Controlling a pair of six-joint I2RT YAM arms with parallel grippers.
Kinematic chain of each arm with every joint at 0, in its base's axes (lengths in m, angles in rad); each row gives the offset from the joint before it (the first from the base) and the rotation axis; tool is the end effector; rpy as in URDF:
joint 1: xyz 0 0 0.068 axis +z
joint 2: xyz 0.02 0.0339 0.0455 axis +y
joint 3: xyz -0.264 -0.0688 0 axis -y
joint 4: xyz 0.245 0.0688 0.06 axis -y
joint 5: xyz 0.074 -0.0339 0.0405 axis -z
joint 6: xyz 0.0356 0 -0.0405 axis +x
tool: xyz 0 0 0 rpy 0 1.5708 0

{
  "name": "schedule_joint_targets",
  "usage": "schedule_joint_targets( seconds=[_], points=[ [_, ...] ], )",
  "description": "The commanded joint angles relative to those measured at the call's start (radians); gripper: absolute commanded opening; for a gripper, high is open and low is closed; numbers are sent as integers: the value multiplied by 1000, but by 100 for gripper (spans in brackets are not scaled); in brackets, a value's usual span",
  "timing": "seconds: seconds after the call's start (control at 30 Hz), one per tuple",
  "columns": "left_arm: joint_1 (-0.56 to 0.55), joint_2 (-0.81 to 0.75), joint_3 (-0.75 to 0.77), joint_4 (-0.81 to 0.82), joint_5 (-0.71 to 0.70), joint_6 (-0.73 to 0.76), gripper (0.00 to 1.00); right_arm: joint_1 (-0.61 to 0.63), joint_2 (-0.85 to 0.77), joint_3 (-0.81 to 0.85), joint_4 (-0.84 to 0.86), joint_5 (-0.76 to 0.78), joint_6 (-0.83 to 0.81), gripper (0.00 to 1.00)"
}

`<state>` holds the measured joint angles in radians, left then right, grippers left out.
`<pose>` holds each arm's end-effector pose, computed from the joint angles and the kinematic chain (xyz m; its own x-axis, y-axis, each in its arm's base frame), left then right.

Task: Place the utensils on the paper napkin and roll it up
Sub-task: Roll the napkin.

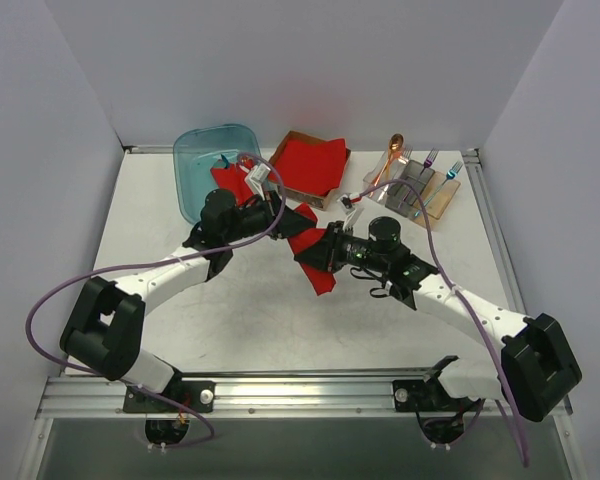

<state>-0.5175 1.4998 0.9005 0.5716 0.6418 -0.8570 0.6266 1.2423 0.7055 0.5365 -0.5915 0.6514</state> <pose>0.2848 -0.1867 0.2853 -0.7084 -0.2935 -0.6419 0.5817 0.2723 -0.7664 0.2148 0.1800 0.2896 -0.5692 0.2093 -0.7951 -0.7461 0.2748 0.6064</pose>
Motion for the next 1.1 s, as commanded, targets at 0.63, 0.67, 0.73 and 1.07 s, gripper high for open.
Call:
schedule_joint_targets(
  seconds=[0.63, 0.67, 0.73, 1.07],
  points=[
    [5, 27, 104, 4, 75, -11, 2, -5, -106, -100, 102, -64, 16, 63],
    [5, 28, 109, -9, 75, -7, 2, -4, -106, -100, 96, -62, 14, 61],
    [5, 31, 112, -16, 76, -4, 2, -4, -104, -94, 82, -59, 8, 47],
    [10, 54, 135, -38, 90, 10, 2, -1, -139, -129, 92, -67, 19, 60]
  ],
)
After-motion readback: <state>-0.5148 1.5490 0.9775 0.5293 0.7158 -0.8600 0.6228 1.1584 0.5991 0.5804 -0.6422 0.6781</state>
